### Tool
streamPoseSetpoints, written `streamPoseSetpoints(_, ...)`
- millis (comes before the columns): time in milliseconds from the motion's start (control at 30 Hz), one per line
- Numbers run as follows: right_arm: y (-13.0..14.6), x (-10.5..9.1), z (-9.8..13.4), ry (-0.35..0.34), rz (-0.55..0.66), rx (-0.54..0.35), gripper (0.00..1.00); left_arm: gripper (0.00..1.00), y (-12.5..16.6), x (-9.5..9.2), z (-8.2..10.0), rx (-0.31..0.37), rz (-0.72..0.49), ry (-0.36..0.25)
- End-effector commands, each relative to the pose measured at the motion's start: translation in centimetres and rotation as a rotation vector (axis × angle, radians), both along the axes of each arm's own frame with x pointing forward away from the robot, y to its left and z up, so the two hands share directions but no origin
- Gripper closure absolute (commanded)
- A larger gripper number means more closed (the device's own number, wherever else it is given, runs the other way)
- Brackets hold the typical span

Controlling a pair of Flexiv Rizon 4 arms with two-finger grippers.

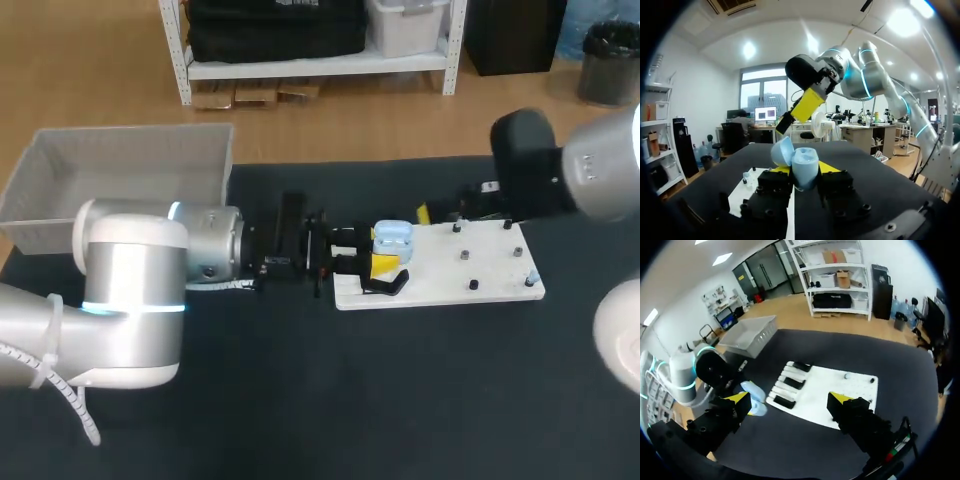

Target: Pick up each earbud case from the left stands, insert the matching earbuds, close the lid, and place the case in the box.

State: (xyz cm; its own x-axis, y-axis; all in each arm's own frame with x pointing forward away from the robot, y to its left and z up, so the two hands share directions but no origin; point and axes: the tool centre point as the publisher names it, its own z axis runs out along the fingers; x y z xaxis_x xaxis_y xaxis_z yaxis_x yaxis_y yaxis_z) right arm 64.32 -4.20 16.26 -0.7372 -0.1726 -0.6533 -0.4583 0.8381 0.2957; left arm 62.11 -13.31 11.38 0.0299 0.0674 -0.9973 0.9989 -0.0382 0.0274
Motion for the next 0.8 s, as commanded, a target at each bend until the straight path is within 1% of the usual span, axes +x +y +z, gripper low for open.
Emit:
streamPoseSetpoints(33, -3.0, -0.7, 1.1, -0.020, -0.086, -0.197, 0.00, 1.00, 0.0, -0.1, -0.4, -0.006, -0.001, 0.011)
streamPoseSetpoints(200, -6.1, -0.4, -0.3, 0.003, -0.097, -0.360, 0.00, 1.00, 0.0, -0.1, -0.3, -0.014, -0.003, 0.018)
streamPoseSetpoints(300, -7.8, -0.2, -1.7, 0.041, -0.106, -0.451, 0.00, 1.00, 0.1, -0.1, -0.3, -0.026, 0.002, 0.024)
streamPoseSetpoints(433, -9.9, -0.1, -3.8, 0.100, -0.114, -0.551, 0.00, 1.00, 0.1, 0.1, -0.2, -0.048, 0.006, 0.032)
streamPoseSetpoints(500, -10.5, -0.2, -5.0, 0.133, -0.110, -0.588, 0.00, 1.00, 0.1, 0.1, -0.2, -0.049, 0.006, 0.033)
streamPoseSetpoints(600, -10.9, -0.4, -6.3, 0.176, -0.097, -0.619, 0.00, 1.00, 0.1, 0.1, -0.2, -0.049, 0.006, 0.033)
streamPoseSetpoints(767, -11.1, -0.6, -7.7, 0.219, -0.086, -0.632, 0.00, 1.00, 0.1, 0.1, -0.2, -0.049, 0.006, 0.033)
streamPoseSetpoints(800, -11.1, -0.7, -8.0, 0.225, -0.084, -0.636, 0.05, 1.00, 0.1, 0.1, -0.2, -0.049, 0.006, 0.033)
